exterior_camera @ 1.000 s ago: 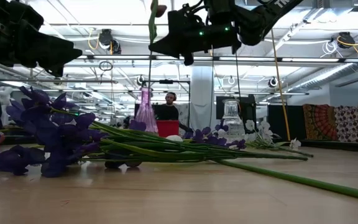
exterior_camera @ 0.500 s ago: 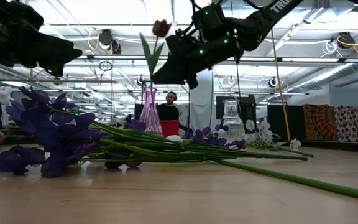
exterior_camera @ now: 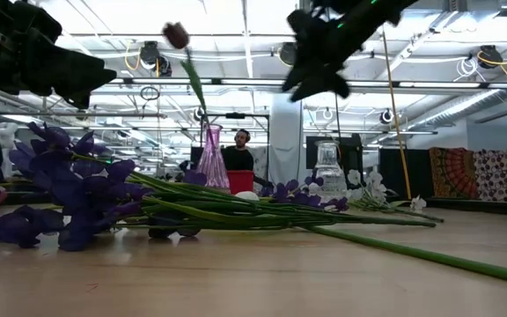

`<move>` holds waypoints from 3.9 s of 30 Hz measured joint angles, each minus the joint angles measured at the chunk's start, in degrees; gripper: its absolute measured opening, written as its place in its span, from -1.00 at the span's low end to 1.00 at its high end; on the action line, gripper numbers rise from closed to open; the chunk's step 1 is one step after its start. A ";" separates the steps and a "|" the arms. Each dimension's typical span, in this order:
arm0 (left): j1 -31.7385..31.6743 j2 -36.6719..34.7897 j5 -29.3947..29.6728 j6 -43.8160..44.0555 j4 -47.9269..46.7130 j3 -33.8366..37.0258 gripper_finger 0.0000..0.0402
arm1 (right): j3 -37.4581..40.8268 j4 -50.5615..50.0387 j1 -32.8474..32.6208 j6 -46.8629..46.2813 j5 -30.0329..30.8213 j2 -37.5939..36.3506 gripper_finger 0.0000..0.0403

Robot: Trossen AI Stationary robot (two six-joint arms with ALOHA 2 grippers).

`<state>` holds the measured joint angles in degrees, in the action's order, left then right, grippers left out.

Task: Sort flowers into vase by color
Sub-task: Put the right red flower into the transparent purple vase, then put the red flower into the transparent purple vase

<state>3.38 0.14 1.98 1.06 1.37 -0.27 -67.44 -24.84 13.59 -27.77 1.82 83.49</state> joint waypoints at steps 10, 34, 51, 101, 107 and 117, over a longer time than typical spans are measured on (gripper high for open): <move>0.02 0.00 0.02 0.00 0.04 0.00 -0.24 | 0.00 -20.62 -7.84 -20.51 2.68 -8.50 -0.84; 0.52 8.76 13.19 40.65 -10.61 -11.39 -0.41 | 22.62 -20.71 -36.59 -52.04 7.02 -17.89 -1.00; 7.89 67.35 11.05 72.02 -52.76 -52.00 -0.64 | 38.01 -28.37 -34.43 -40.19 7.10 -50.63 -1.00; 30.37 72.13 -5.14 124.24 -48.62 -28.27 -0.61 | 38.03 -25.44 -33.49 -37.84 15.08 -53.12 -1.00; 30.36 72.15 -3.26 122.47 -47.28 -28.22 -0.94 | 38.03 -22.34 -33.51 -38.64 16.00 -51.72 -1.00; 30.41 67.46 21.75 113.94 -43.62 -32.68 -0.98 | 38.03 -22.21 -33.49 -37.31 19.26 -48.27 -1.00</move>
<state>33.78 67.60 23.72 115.00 -42.25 -32.95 -29.41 -47.05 -19.90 -65.08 21.08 35.22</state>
